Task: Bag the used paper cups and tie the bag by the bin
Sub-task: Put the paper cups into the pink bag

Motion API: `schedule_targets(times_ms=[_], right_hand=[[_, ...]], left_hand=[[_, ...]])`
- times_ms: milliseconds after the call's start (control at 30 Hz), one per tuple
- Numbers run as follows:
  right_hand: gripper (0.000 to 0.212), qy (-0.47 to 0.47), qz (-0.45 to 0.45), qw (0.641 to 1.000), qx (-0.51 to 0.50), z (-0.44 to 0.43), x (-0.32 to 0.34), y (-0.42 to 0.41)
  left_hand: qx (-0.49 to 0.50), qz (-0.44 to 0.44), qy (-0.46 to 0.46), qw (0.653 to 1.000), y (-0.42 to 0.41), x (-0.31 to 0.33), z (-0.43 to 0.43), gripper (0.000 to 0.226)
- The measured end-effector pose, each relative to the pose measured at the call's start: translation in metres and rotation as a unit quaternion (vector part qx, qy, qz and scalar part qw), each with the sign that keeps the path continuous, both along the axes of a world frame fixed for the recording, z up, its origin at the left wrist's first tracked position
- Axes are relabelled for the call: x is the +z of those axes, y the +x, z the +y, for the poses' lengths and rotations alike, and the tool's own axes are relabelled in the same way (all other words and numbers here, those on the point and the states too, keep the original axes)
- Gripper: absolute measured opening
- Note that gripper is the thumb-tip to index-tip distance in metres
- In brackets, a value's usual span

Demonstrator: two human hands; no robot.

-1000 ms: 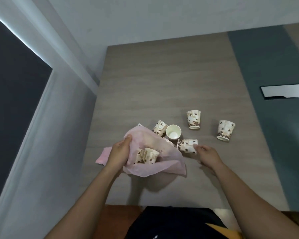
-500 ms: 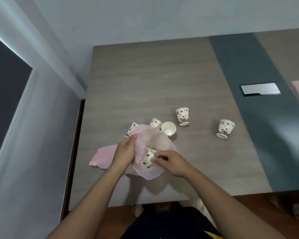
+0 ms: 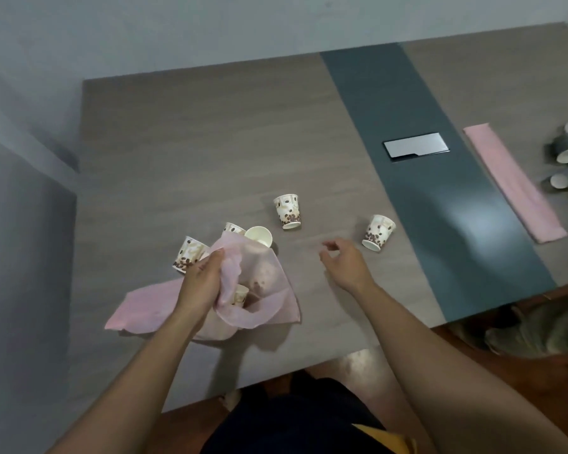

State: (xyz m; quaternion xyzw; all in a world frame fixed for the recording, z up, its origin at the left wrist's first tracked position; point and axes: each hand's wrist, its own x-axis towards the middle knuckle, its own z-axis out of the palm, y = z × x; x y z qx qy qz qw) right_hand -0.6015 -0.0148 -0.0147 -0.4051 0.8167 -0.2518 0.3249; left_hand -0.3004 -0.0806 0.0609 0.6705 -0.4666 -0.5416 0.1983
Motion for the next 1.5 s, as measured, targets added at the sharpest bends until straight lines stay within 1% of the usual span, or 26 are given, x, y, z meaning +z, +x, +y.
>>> schedule_targets(times_ms=[100, 233, 367, 467, 533, 567, 667, 733, 767, 800, 933, 1033, 1100, 1167, 1233, 1267, 1300, 1333, 1400, 1500], right_hand=[[0.051, 0.049, 0.044, 0.997, -0.051, 0.004, -0.013, -0.055], [0.079, 0.124, 0.073, 0.987, -0.066, 0.007, -0.024, -0.105], [0.098, 0.164, 0.071, 0.981, -0.069, 0.008, -0.038, -0.135], [0.106, 0.19, 0.057, 0.978, -0.067, 0.001, -0.048, -0.149], [0.106, 0.182, 0.053, 0.979, -0.07, -0.002, -0.056, -0.154], [0.102, 0.169, 0.05, 0.982, -0.073, -0.005, -0.06, -0.153], [0.081, 0.133, 0.042, 0.988, -0.064, -0.012, -0.06, -0.149], [0.074, 0.123, 0.016, 0.99, -0.064, -0.016, -0.055, -0.143], [0.074, 0.12, 0.015, 0.991, -0.062, -0.017, -0.055, -0.141], [0.074, 0.118, 0.014, 0.991, -0.059, -0.018, -0.055, -0.139], [0.073, 0.113, 0.032, 0.993, -0.005, -0.02, -0.056, -0.123], [0.083, 0.101, 0.034, 0.994, -0.024, -0.016, -0.06, -0.111], [0.086, 0.08, 0.038, 0.995, -0.035, -0.015, -0.057, -0.103], [0.076, 0.058, 0.004, 0.997, -0.05, -0.017, -0.044, -0.089], [0.056, 0.069, -0.048, 0.995, -0.059, -0.022, -0.031, -0.08], [0.052, 0.072, -0.11, 0.989, -0.062, -0.028, -0.025, -0.067], [0.057, 0.081, -0.19, 0.975, -0.079, -0.032, -0.021, -0.061], [0.062, 0.084, -0.282, 0.951, -0.098, -0.036, -0.015, -0.047], [0.055, 0.096, -0.426, 0.895, -0.096, -0.041, 0.001, -0.022], [0.053, 0.139, -0.561, 0.816, -0.02, -0.04, 0.036, 0.03]], left_hand=[[-0.005, -0.003, 0.019, 1.0, -0.011, -0.008, -0.003, 0.041], [0.008, 0.017, 0.03, 0.999, -0.029, -0.016, -0.005, 0.034], [0.012, 0.015, 0.044, 0.999, -0.035, -0.03, -0.011, 0.033], [0.016, -0.001, 0.052, 0.999, -0.035, -0.039, -0.013, 0.035], [0.014, -0.002, 0.052, 0.999, -0.038, -0.037, -0.011, 0.038], [0.019, -0.004, 0.05, 0.999, -0.037, -0.038, -0.011, 0.04], [0.042, -0.003, 0.043, 0.998, -0.033, -0.038, -0.011, 0.045], [0.053, 0.004, 0.044, 0.998, -0.028, -0.039, -0.011, 0.054], [0.057, 0.005, 0.045, 0.997, -0.026, -0.036, -0.011, 0.059], [0.069, 0.001, 0.041, 0.997, -0.025, -0.033, -0.01, 0.059], [0.116, -0.022, 0.038, 0.992, -0.01, -0.022, -0.007, 0.042], [0.154, -0.027, 0.025, 0.987, 0.01, -0.014, -0.008, 0.045], [0.19, -0.033, 0.02, 0.981, 0.022, -0.011, -0.007, 0.047], [0.212, -0.025, 0.018, 0.977, 0.035, -0.003, -0.003, 0.041], [0.217, -0.024, 0.021, 0.976, 0.043, -0.001, -0.003, 0.045], [0.215, -0.028, 0.019, 0.976, 0.053, 0.003, -0.003, 0.048], [0.206, -0.025, 0.015, 0.978, 0.057, 0.005, -0.005, 0.051], [0.2, -0.024, 0.018, 0.979, 0.065, 0.005, -0.007, 0.054], [0.19, -0.021, 0.02, 0.981, 0.075, 0.007, -0.01, 0.053], [0.169, -0.029, 0.008, 0.985, 0.081, 0.017, -0.015, 0.048]])
